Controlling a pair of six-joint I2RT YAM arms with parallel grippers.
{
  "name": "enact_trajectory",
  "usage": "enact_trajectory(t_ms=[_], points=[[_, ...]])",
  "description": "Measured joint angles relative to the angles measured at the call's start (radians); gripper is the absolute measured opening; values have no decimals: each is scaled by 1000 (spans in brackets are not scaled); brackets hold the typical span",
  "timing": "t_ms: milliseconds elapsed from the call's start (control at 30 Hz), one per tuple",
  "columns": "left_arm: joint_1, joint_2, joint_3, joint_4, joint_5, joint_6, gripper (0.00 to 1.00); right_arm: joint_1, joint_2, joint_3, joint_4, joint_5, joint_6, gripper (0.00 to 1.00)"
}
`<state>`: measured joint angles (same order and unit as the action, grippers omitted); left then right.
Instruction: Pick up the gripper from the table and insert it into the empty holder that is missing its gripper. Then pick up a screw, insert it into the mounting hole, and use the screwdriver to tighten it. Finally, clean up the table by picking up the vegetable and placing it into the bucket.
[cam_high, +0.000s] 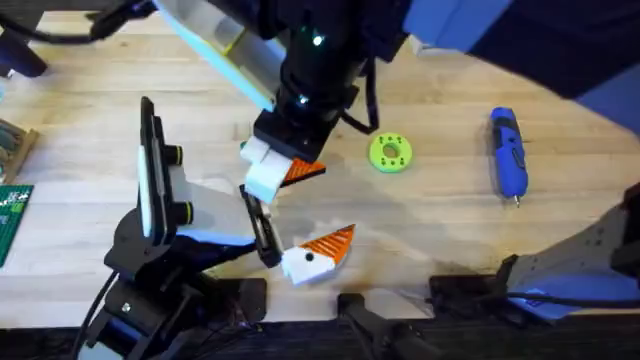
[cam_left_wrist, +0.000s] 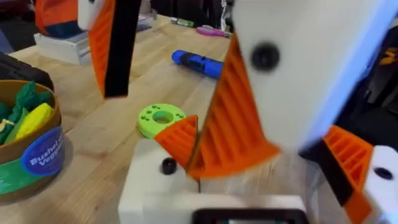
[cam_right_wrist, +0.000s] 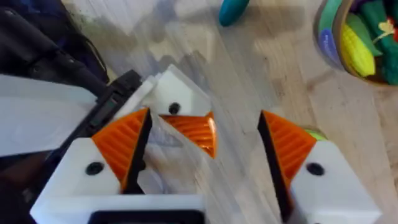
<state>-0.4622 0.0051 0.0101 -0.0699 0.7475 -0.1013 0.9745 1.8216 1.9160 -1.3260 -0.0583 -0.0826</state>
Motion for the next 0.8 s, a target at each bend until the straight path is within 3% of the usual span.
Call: enact_trajectory(t_ms=[267,367,533,800], points=[[0,0,0,0,0,4,985,-145,-110,-5,-62,-11,1,993],[0,0,0,0,0,4,985,-190,-180,-55,-53,-11,1,993],[0,0,0,0,0,7,985,-238,-358,-269,20,-27,11,993],[0,0,0,0,0,7,985,-291,-708,-624,116,-175,23,994]])
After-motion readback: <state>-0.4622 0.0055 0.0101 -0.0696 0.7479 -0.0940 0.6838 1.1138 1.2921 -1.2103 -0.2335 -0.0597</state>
